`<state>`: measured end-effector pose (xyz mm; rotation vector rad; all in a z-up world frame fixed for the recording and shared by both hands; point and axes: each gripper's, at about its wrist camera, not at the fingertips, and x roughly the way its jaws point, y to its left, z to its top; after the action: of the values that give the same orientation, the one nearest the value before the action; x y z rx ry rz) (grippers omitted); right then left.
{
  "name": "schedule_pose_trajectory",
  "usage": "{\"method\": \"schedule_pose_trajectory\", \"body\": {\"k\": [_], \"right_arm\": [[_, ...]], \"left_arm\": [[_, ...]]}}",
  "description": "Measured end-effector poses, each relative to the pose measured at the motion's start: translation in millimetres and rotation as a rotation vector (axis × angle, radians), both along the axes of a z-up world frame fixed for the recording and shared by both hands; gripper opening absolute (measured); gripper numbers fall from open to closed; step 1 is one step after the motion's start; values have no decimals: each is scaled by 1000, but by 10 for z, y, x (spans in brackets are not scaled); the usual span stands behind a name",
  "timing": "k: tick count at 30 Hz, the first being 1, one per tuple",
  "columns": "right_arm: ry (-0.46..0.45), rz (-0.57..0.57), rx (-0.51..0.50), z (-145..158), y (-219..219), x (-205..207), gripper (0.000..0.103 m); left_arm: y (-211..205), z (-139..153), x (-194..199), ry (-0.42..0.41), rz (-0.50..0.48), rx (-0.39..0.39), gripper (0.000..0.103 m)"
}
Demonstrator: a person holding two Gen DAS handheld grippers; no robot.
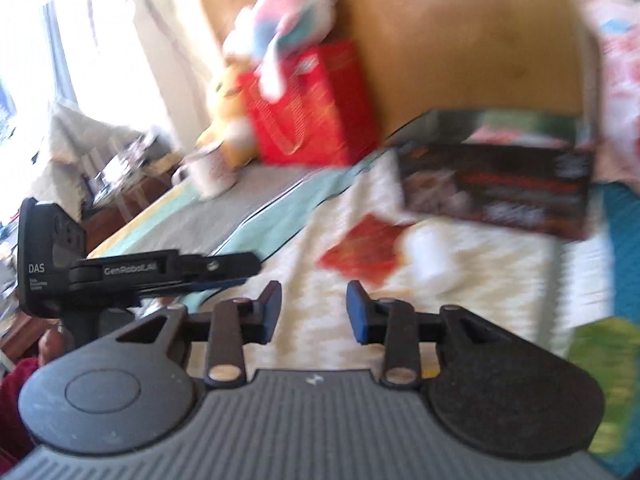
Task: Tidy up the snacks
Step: 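Grasp the red meat packet on the bed with the right tool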
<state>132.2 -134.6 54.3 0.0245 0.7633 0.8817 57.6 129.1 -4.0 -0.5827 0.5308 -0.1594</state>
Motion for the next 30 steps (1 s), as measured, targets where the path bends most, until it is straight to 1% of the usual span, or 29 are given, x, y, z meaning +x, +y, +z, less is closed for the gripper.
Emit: {"method": "schedule_pose_trajectory", "body": {"k": [3, 4, 5, 6, 7, 8, 9, 10, 12, 13, 16, 18, 19, 20, 25, 29, 30], "right_arm": [[25, 34, -66, -144, 175, -13, 36], [20, 20, -97, -195, 199, 12, 30], [2, -1, -120, -216, 179, 33, 25], [-26, -32, -142, -224, 159, 82, 19], [-59, -78, -163, -218, 142, 138, 18], [-82, -125, -183, -208, 127, 193, 22], [-90, -173, -194, -203, 102, 247, 24], [-72, -202, -180, -187, 79, 303, 24], [-22, -181, -129, -177, 80, 369, 24], [-21, -163, -119, -173, 113, 369, 25], [4, -102, -115, -200, 267, 356, 25], [12, -97, -121, -243, 337, 369, 25], [10, -105, -122, -264, 358, 391, 28], [16, -120, -116, -283, 360, 426, 33], [95, -225, -24, -330, 243, 659, 35], [184, -237, 53, -412, 231, 799, 39], [189, -240, 67, -418, 242, 812, 39]], "left_arm": [[32, -2, -45, -41, -13, -23, 59], [29, 1, -51, -51, -17, -26, 59], [25, -4, -44, -53, -24, -26, 59], [18, -6, -41, -53, -33, -29, 59], [16, -4, -40, -58, -40, -33, 59], [10, 0, -41, -66, -42, -36, 59], [17, 3, -54, -74, -42, -40, 59], [18, 3, -67, -80, -43, -45, 59], [37, -1, -86, -89, -40, -59, 59], [50, -6, -93, -91, -38, -66, 59], [68, -13, -94, -92, -41, -82, 59], [70, -13, -101, -96, -41, -82, 59], [67, -11, -100, -98, -44, -80, 59], [61, -8, -104, -100, -45, -76, 59], [35, 1, -107, -103, -52, -64, 59], [43, -4, -102, -103, -52, -68, 59], [44, -6, -103, -102, -52, -68, 59]]}}
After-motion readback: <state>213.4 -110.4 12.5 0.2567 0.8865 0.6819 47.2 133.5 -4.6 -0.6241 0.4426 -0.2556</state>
